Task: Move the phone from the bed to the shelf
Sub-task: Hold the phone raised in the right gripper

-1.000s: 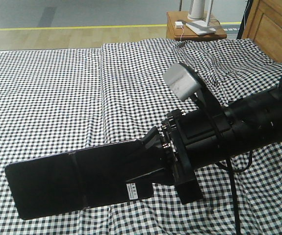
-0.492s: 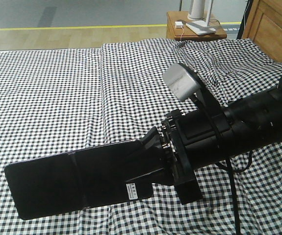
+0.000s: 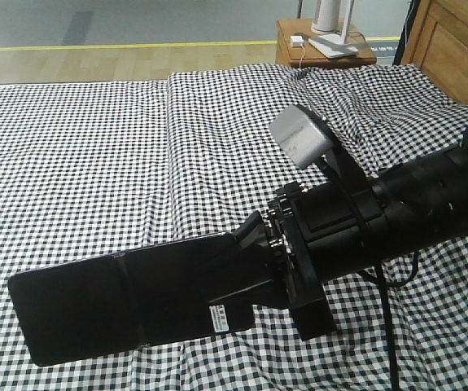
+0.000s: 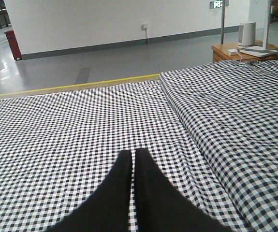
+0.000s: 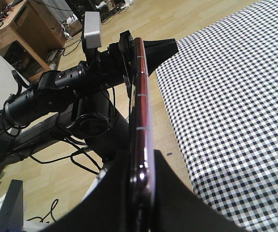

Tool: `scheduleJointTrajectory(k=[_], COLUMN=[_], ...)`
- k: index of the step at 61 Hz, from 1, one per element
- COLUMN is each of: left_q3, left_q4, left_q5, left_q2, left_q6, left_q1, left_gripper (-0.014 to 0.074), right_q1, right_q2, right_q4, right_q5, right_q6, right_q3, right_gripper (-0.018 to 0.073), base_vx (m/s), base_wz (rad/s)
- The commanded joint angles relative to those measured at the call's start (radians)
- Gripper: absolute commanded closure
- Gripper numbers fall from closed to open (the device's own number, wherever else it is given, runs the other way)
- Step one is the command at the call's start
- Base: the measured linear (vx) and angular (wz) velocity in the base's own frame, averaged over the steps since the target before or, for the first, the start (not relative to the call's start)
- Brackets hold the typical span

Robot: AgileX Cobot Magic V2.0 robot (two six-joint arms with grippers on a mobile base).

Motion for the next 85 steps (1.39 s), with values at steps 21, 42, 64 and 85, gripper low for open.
scheduleJointTrajectory(k=[21,42,64,85], left_q3=[-0.022,-0.022,-0.022,-0.022], left_q4=[-0.009,-0.009,-0.009,-0.009], left_q5=[-0.072,-0.072,-0.072,-0.072], left_q2=[-0.011,-0.011,-0.011,-0.011], left_q6=[-0.006,-0.006,-0.006,-0.006], left_q1=[-0.006,-0.006,-0.006,-0.006], left_gripper=[0.0595,0.0595,0.0595,0.0595], right_q1=[0.000,0.000,0.000,0.000], right_q2=[-0.035,-0.035,-0.035,-0.035], right_q4=[0.088,0.088,0.088,0.088], right_q5=[0.082,0.082,0.082,0.082], right_q6=[-0.012,-0.012,-0.012,-0.012], right_q3=[-0.029,-0.029,-0.029,-0.029], right_gripper=[0.0561,0.0561,0.0561,0.0561], base_vx=[0.00,0.00,0.00,0.00], base_wz=[0.00,0.00,0.00,0.00])
